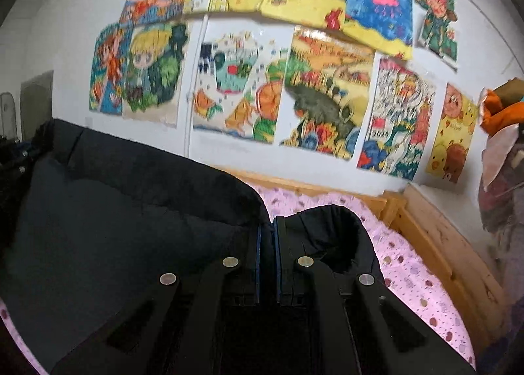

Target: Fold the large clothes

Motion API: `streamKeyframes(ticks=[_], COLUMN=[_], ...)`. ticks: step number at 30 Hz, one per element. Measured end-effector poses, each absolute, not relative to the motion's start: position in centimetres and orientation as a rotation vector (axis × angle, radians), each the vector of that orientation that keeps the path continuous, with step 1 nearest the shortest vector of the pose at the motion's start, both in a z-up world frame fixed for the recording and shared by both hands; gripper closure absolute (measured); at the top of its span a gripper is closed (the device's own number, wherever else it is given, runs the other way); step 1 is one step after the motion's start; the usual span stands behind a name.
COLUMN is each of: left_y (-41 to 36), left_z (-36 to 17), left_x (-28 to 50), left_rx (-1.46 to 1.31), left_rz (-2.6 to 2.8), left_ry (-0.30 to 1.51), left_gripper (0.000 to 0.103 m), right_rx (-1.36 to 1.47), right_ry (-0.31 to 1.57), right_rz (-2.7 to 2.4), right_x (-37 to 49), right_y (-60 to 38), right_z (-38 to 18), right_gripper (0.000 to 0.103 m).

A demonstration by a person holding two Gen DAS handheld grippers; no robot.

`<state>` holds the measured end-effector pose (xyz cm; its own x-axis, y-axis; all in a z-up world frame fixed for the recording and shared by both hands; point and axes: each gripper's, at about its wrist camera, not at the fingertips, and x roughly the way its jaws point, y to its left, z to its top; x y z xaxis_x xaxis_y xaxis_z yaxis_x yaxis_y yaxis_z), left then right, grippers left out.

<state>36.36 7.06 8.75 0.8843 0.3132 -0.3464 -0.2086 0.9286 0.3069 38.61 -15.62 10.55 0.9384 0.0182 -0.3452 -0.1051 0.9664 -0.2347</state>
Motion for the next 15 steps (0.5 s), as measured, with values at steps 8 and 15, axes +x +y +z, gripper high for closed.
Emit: streamKeyframes(ticks=[8, 15], left_y=[7.5, 8.4], left_z=[6.2, 6.2], left_x=[38.6, 37.9], left_rx=[0.243, 0.176], left_rz=[0.264, 0.221], left_ry=[0.465, 0.440], left_gripper=[0.092, 0.043], right_rx=[-0.277, -0.233], right_ry=[0.434, 0.452], right_rz=[0.074, 0.109], right_x=[41.4, 41.6], right_y=[-15.0, -15.7], right_z=[7.2, 6.8], right_gripper=[0.096, 0.091])
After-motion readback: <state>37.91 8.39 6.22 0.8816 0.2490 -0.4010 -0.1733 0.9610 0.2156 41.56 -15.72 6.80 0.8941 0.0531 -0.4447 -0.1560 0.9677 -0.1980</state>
